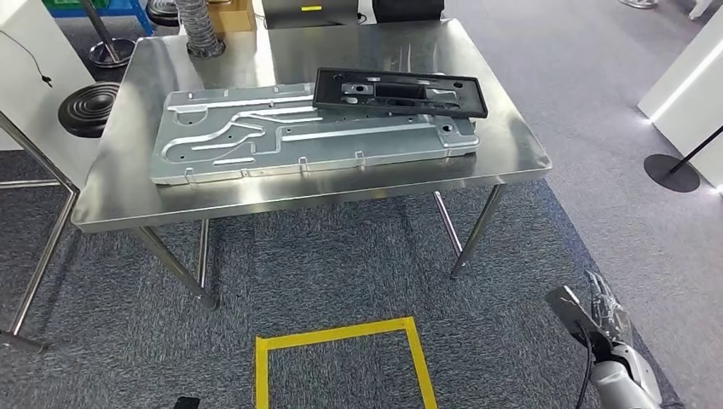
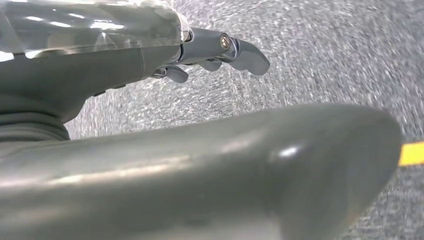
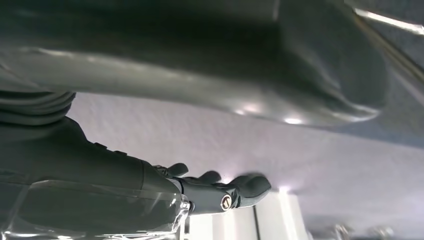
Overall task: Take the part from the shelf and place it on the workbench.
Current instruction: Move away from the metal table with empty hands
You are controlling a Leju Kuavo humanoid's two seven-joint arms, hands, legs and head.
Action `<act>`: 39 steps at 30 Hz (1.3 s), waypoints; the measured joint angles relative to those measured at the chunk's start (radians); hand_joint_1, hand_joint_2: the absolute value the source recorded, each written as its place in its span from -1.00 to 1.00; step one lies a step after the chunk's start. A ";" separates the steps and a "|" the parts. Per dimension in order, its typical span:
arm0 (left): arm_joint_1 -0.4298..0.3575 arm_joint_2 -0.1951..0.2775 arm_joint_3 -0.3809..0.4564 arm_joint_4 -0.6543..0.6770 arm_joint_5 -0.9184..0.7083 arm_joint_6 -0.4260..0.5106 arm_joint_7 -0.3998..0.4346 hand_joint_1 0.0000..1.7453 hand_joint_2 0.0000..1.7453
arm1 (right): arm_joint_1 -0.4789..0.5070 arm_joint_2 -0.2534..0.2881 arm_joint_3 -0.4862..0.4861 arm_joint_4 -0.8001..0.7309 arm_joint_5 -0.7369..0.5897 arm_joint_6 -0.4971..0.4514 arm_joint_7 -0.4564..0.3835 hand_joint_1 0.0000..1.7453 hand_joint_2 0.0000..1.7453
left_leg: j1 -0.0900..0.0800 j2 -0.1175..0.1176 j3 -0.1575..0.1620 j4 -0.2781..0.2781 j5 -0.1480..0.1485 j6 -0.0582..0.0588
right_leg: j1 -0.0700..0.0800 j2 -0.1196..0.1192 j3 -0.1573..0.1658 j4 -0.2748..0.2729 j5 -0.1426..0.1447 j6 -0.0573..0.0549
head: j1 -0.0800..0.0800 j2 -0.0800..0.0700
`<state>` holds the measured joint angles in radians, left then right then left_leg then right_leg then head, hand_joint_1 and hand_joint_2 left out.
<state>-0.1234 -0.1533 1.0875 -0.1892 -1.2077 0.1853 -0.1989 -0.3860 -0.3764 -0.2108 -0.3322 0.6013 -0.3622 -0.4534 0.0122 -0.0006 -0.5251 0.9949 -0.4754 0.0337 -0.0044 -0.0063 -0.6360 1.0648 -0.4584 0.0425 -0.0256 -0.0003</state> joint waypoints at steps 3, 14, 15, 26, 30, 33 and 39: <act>0.008 0.001 0.001 0.000 0.002 0.003 -0.003 -1.00 -1.00 | 0.031 0.051 -0.026 0.022 -0.011 0.028 0.034 -1.00 -1.00 | -0.001 0.002 -0.012 0.000 0.010 0.003 | -0.012 0.002 -0.075 0.186 -0.097 0.017 | 0.000 0.000; 0.014 0.003 0.002 0.000 -0.011 0.012 -0.013 -1.00 -1.00 | 0.157 0.214 -0.088 0.078 -0.026 0.088 0.142 -1.00 -1.00 | 0.002 0.004 -0.028 0.024 -0.005 -0.048 | -0.012 0.001 0.074 -0.075 0.006 -0.025 | 0.000 0.000; 0.014 0.003 0.002 0.000 -0.010 0.012 -0.014 -1.00 -1.00 | 0.164 0.229 -0.088 0.081 -0.020 0.094 0.153 -1.00 -1.00 | 0.002 0.004 -0.040 0.055 -0.027 -0.051 | -0.013 0.001 0.074 -0.079 0.008 -0.033 | 0.000 0.000; 0.030 0.005 0.004 0.000 -0.016 0.013 0.002 -1.00 -1.00 | 0.230 0.377 -0.088 0.114 0.023 0.159 0.258 -1.00 -1.00 | -0.002 0.001 -0.012 0.022 -0.013 -0.034 | 0.007 0.010 0.063 -0.056 0.004 -0.033 | 0.000 0.000; 0.031 0.005 0.005 0.000 -0.023 0.007 0.027 -1.00 -1.00 | 0.243 0.411 -0.088 0.120 0.051 0.178 0.295 -1.00 -1.00 | 0.002 0.005 -0.015 0.012 0.003 -0.013 | 0.003 0.011 0.046 -0.020 -0.023 -0.012 | 0.000 0.000; 0.032 0.009 0.007 0.000 -0.021 0.006 0.025 -1.00 -1.00 | 0.246 0.433 -0.087 0.126 0.067 0.191 0.319 -1.00 -1.00 | 0.003 0.008 -0.022 0.010 0.009 -0.006 | -0.006 0.010 -0.035 0.168 -0.125 0.002 | 0.000 0.000; 0.031 0.012 0.018 0.000 -0.006 0.012 -0.037 -1.00 -1.00 | 0.250 0.454 -0.083 0.133 0.077 0.215 0.343 -1.00 -1.00 | 0.000 0.008 -0.021 0.011 0.010 -0.013 | -0.006 0.007 0.062 0.001 -0.030 -0.009 | 0.000 0.000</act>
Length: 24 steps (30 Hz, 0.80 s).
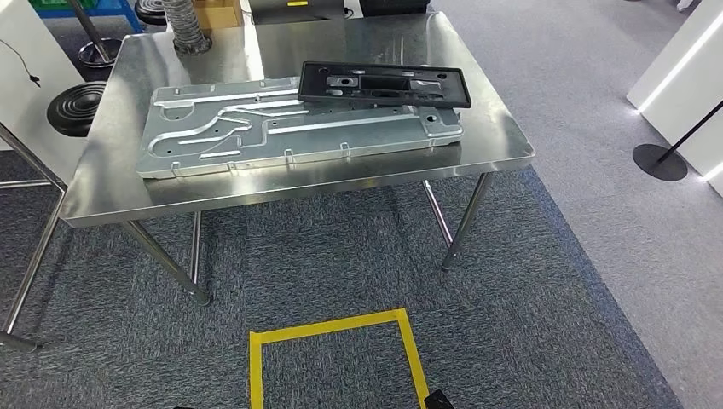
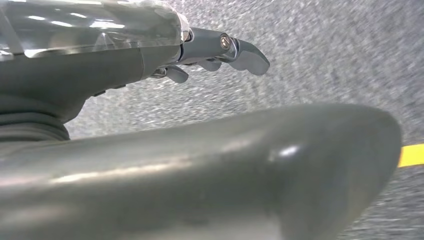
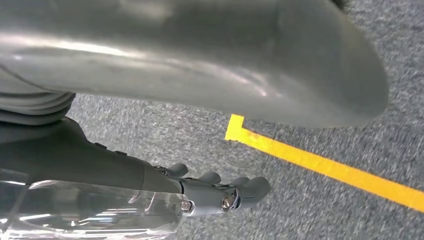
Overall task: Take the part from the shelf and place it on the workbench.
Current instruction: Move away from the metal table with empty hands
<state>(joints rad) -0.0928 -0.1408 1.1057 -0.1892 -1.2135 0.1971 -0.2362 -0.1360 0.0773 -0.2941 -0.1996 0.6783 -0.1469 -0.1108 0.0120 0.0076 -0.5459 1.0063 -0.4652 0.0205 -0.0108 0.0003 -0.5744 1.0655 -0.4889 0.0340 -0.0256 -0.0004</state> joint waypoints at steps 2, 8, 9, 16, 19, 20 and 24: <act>-0.003 0.000 0.002 0.000 0.000 0.000 -0.020 -1.00 -1.00 | 0.002 0.002 0.000 0.000 -0.006 0.003 0.000 -1.00 -1.00 | -0.002 0.000 -0.002 0.000 0.001 -0.011 | 0.007 -0.001 0.029 -0.066 0.013 -0.010 | 0.000 0.000; -0.028 -0.003 -0.012 0.000 -0.051 -0.015 -0.012 -1.00 -1.00 | 0.019 0.005 -0.015 0.001 -0.065 -0.006 -0.023 -1.00 -1.00 | 0.001 -0.001 -0.057 0.128 -0.083 -0.039 | 0.003 -0.002 0.034 -0.091 0.028 -0.040 | 0.000 0.000; -0.034 -0.004 -0.019 0.000 -0.065 -0.020 -0.001 -1.00 -1.00 | 0.024 0.005 -0.023 0.001 -0.077 -0.008 -0.028 -1.00 -1.00 | 0.002 -0.001 -0.089 0.202 -0.118 -0.041 | 0.004 -0.003 0.033 -0.090 0.028 -0.042 | 0.000 0.000; -0.069 -0.012 -0.072 0.000 -0.122 -0.048 0.082 -1.00 -1.00 | 0.059 0.007 -0.082 0.003 -0.129 -0.021 -0.038 -1.00 -1.00 | 0.002 -0.002 -0.007 0.040 -0.018 -0.036 | 0.009 0.005 0.027 -0.064 0.016 -0.029 | 0.000 0.000; -0.075 -0.015 -0.083 0.000 -0.126 -0.054 0.100 -1.00 -1.00 | 0.065 0.012 -0.097 0.006 -0.129 -0.029 -0.024 -1.00 -1.00 | -0.001 -0.004 0.000 0.017 -0.017 -0.018 | 0.012 0.007 0.018 -0.057 0.017 -0.016 | 0.000 0.000; -0.074 -0.015 -0.086 0.000 -0.125 -0.055 0.103 -1.00 -1.00 | 0.067 0.014 -0.101 0.006 -0.127 -0.032 -0.019 -1.00 -1.00 | 0.000 -0.004 -0.001 0.015 -0.015 -0.012 | 0.010 0.007 0.016 -0.053 0.013 -0.010 | 0.000 0.000; -0.071 -0.015 -0.091 0.000 -0.116 -0.055 0.105 -1.00 -1.00 | 0.070 0.023 -0.106 0.009 -0.118 -0.028 0.006 -1.00 -1.00 | 0.001 -0.001 -0.006 0.010 -0.007 0.005 | 0.003 0.004 -0.064 0.127 -0.092 0.009 | 0.000 0.000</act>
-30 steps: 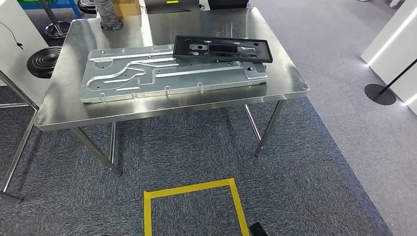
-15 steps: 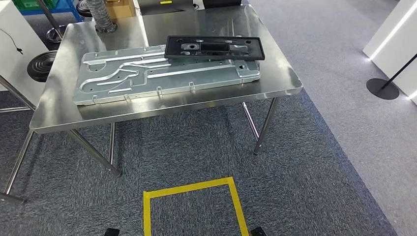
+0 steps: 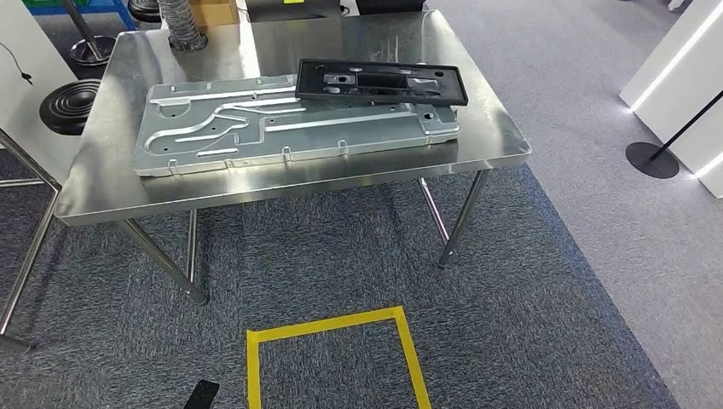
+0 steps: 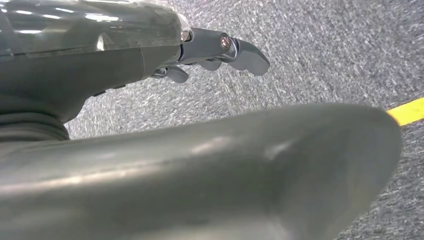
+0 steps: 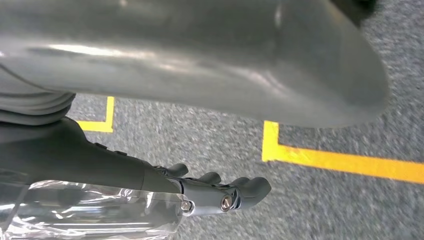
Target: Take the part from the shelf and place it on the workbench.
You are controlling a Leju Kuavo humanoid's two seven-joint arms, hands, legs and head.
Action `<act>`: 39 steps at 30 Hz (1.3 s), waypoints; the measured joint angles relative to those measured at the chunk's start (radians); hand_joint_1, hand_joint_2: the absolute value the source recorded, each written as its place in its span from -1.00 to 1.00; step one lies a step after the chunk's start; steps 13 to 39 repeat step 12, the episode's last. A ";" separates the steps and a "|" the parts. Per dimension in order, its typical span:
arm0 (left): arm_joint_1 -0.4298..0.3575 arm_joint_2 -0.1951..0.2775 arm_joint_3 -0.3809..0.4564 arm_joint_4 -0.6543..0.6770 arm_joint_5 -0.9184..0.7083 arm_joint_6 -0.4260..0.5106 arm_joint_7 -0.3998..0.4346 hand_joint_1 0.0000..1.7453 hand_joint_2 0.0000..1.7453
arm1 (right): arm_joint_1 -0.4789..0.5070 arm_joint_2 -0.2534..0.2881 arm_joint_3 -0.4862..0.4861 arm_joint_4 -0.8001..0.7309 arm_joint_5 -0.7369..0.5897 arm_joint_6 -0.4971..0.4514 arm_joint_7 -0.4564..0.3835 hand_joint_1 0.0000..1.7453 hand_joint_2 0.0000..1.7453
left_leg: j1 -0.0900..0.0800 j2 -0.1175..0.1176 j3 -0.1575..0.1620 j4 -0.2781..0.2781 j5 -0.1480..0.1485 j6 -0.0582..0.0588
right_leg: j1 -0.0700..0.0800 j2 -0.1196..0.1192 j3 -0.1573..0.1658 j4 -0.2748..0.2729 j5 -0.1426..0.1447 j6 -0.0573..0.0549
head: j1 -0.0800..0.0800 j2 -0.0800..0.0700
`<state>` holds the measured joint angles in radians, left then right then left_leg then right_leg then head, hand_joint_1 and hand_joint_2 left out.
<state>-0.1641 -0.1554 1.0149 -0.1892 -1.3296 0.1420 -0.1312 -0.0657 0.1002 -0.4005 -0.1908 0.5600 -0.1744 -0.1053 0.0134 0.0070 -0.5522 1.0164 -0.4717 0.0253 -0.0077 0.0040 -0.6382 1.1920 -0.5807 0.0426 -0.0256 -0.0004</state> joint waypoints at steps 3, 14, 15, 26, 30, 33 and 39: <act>0.006 0.000 0.000 0.000 0.004 0.001 -0.002 -1.00 -1.00 | 0.002 0.008 0.000 0.002 0.011 0.009 0.017 -1.00 -1.00 | -0.002 0.001 -0.002 0.001 0.001 0.001 | -0.002 0.000 -0.044 0.098 -0.018 0.002 | 0.000 0.000; 0.007 -0.004 0.000 0.000 0.011 0.007 -0.006 -1.00 -1.00 | 0.002 0.021 0.000 0.005 0.028 0.031 0.040 -1.00 -1.00 | -0.002 0.000 -0.004 -0.001 0.005 -0.030 | 0.009 -0.001 0.087 -0.196 0.114 -0.037 | 0.000 0.000; 0.007 -0.004 0.000 0.000 0.011 0.007 -0.006 -1.00 -1.00 | 0.002 0.021 0.000 0.005 0.028 0.031 0.040 -1.00 -1.00 | -0.002 0.000 -0.004 -0.001 0.005 -0.030 | 0.009 -0.001 0.087 -0.196 0.114 -0.037 | 0.000 0.000; 0.007 -0.004 0.000 0.000 0.011 0.007 -0.006 -1.00 -1.00 | 0.002 0.021 0.000 0.005 0.028 0.031 0.040 -1.00 -1.00 | -0.002 0.000 -0.004 -0.001 0.005 -0.030 | 0.009 -0.001 0.087 -0.196 0.114 -0.037 | 0.000 0.000; 0.007 -0.004 0.000 0.000 0.011 0.007 -0.006 -1.00 -1.00 | 0.002 0.021 0.000 0.005 0.028 0.031 0.040 -1.00 -1.00 | -0.002 0.000 -0.004 -0.001 0.005 -0.030 | 0.009 -0.001 0.087 -0.196 0.114 -0.037 | 0.000 0.000; 0.007 -0.004 0.000 0.000 0.011 0.007 -0.006 -1.00 -1.00 | 0.002 0.021 0.000 0.005 0.028 0.031 0.040 -1.00 -1.00 | -0.002 0.000 -0.004 -0.001 0.005 -0.030 | 0.009 -0.001 0.087 -0.196 0.114 -0.037 | 0.000 0.000; 0.007 -0.004 0.000 0.000 0.011 0.007 -0.006 -1.00 -1.00 | 0.002 0.021 0.000 0.005 0.028 0.031 0.040 -1.00 -1.00 | -0.002 0.000 -0.004 -0.001 0.005 -0.030 | 0.009 -0.001 0.087 -0.196 0.114 -0.037 | 0.000 0.000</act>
